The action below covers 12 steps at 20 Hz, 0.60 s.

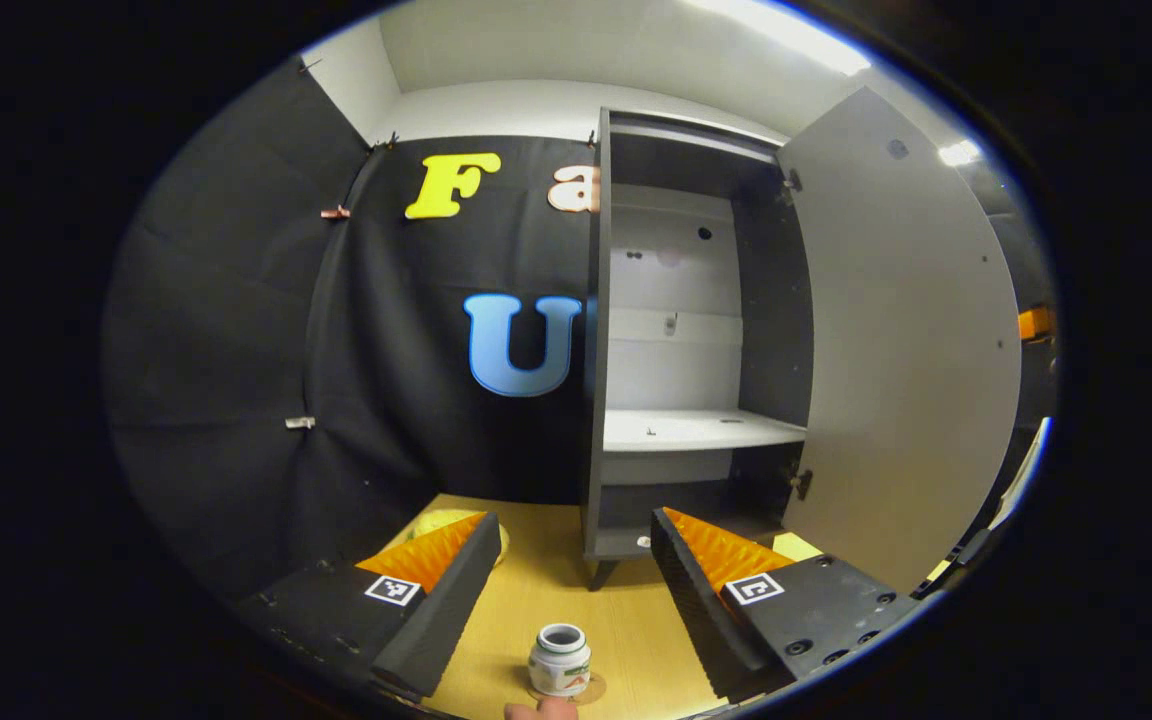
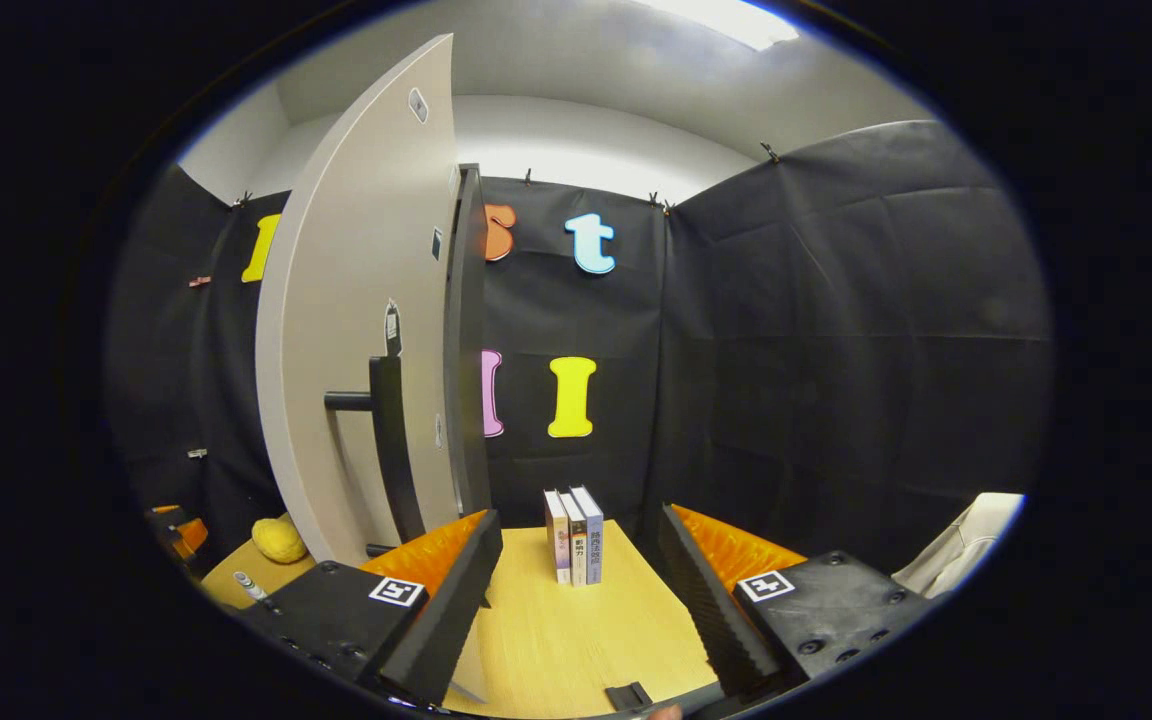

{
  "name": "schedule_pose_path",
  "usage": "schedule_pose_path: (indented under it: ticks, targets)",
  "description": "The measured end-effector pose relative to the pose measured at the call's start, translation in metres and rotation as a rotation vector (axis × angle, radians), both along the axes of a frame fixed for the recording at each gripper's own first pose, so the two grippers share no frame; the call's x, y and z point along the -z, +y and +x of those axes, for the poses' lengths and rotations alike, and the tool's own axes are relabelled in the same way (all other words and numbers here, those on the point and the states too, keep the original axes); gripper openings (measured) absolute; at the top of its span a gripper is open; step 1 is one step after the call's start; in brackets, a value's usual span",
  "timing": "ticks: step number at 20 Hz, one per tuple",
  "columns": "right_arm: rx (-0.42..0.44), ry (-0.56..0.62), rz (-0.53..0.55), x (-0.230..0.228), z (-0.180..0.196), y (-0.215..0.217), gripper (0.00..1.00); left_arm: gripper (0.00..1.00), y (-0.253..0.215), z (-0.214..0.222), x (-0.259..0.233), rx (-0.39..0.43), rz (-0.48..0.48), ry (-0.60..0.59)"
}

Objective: Open the cabinet door with the right hand, grasp the bottle in the cabinet with the left hand and place it on the coaster, then close the cabinet door with the right hand.

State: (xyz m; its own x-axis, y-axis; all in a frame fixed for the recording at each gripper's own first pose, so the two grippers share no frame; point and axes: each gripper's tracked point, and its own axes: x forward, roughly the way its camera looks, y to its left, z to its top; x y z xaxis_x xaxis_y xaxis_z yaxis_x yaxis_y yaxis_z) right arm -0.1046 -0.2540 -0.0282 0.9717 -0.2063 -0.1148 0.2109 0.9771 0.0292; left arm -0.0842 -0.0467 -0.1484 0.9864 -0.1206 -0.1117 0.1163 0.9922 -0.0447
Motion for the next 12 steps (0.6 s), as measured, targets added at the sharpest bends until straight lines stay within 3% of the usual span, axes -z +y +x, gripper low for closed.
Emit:
schedule_pose_path:
  ticks: [4, 8, 12]
  targets:
    - [0.002, -0.027, 0.034, -0.006, 0.005, 0.0, 0.97, 0.95, -0.01, -0.001, -0.046, 0.029, 0.052, -0.046]
    - [0.013, -0.062, 0.059, -0.011, 0.01, -0.002, 0.97, 0.93, -0.02, -0.012, -0.062, 0.073, 0.001, -0.027]
    - [0.004, -0.072, 0.067, -0.012, 0.011, 0.006, 0.98, 0.93, -0.008, -0.021, -0.068, 0.04, 0.02, -0.032]
